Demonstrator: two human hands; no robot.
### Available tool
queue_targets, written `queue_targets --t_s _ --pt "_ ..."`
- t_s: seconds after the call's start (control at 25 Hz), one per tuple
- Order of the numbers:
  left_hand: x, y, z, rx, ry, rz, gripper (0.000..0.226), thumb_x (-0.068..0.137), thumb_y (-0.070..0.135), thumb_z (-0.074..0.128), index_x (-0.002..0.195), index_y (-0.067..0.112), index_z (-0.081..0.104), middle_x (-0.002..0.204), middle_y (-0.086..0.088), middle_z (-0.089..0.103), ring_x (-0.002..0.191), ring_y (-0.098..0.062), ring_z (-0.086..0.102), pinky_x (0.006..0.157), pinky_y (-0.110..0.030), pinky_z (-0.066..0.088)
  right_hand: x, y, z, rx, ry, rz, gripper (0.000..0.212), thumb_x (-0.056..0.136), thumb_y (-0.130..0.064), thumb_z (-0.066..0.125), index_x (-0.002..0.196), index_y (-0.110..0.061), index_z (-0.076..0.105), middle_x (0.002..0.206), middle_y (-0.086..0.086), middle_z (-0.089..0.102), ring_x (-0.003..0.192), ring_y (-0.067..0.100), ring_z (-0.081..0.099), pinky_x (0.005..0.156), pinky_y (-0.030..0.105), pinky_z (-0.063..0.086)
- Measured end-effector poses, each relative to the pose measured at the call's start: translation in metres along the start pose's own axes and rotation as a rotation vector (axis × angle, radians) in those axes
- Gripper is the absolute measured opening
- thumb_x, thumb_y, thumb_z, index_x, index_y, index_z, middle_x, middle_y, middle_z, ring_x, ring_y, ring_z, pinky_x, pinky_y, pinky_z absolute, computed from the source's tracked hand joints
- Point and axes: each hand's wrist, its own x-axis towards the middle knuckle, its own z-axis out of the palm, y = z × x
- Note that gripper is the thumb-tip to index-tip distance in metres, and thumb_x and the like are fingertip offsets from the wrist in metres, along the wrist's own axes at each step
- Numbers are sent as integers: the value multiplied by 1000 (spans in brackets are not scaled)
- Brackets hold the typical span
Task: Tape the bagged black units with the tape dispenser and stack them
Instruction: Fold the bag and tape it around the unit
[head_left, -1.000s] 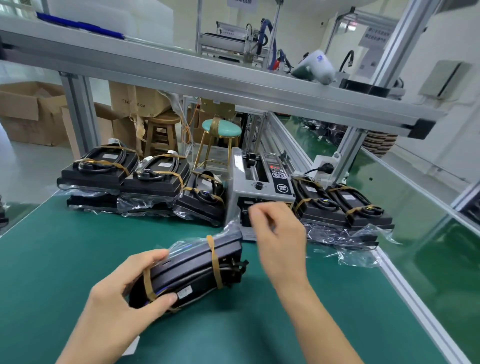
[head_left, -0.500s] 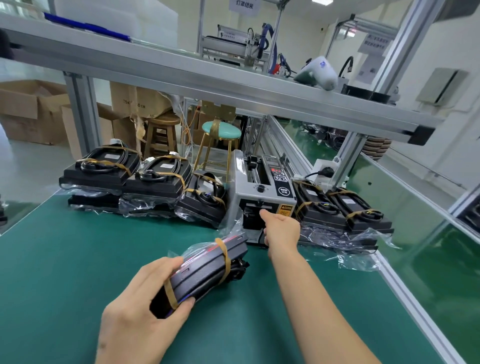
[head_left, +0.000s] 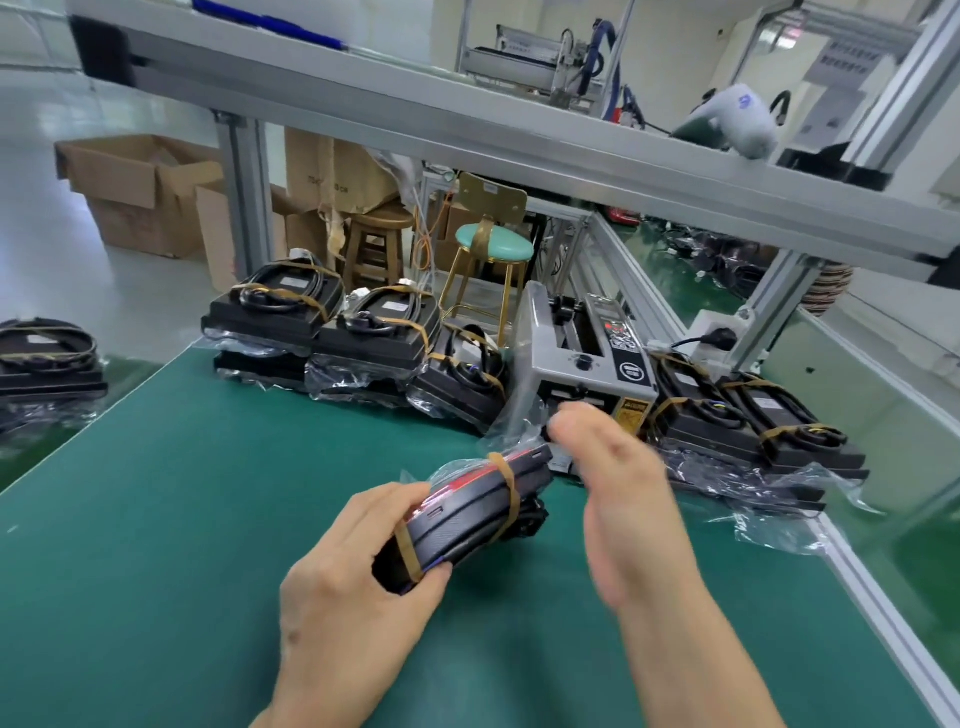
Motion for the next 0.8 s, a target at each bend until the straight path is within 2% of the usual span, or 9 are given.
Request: queue_targets --t_s 0.04,0.08,0.16,0.28,0.44,0.6,0.8 --pt "-1 1 1 1 9 15 58 52 6 86 104 26 70 104 18 64 94 3 59 84 -3 38 -20 0 8 -95 -168 -40 20 71 -40 69 71 -20 71 107 -18 63 103 -13 54 88 12 42" --pt "-2 3 2 0 21 27 54 53 11 82 103 26 69 104 17 64 93 4 59 83 -4 40 -34 3 14 -206 -264 -61 19 68 -44 68 69 -26 72 124 -28 54 120 -14 44 101 19 37" --pt "-4 7 2 -7 39 32 52 54 18 75 104 27 69 104 17 64 92 4 59 81 -6 43 -46 11 22 -376 -246 -73 10 72 -41 71 65 -35 70 138 -37 35 134 -11 27 115 40 21" --pt "-5 9 2 -10 49 25 49 55 19 75 104 26 70 103 17 65 90 1 61 79 -12 46 -47 18 19 -418 -217 -30 23 80 -25 74 62 -38 69 138 -41 28 138 -9 18 118 48 10" --pt "-6 9 2 -8 40 14 51 56 17 78 105 27 69 103 19 64 90 -1 61 79 -17 47 -49 17 22 -431 -197 -42 8 71 -36 70 63 -35 70 134 -43 30 137 -12 19 117 46 13" --pt "-6 8 1 6 22 11 56 55 7 85 106 25 70 103 16 65 91 -6 64 79 -24 49 -46 16 23 -482 -226 -21 19 80 -22 73 65 -33 71 131 -43 32 138 -11 12 118 45 11" --pt "-5 10 1 22 26 10 54 55 7 86 105 24 70 103 15 66 90 -8 65 77 -25 50 -45 16 23 -521 -220 -16 14 78 -24 71 66 -30 70 129 -39 36 136 -14 10 117 43 11"
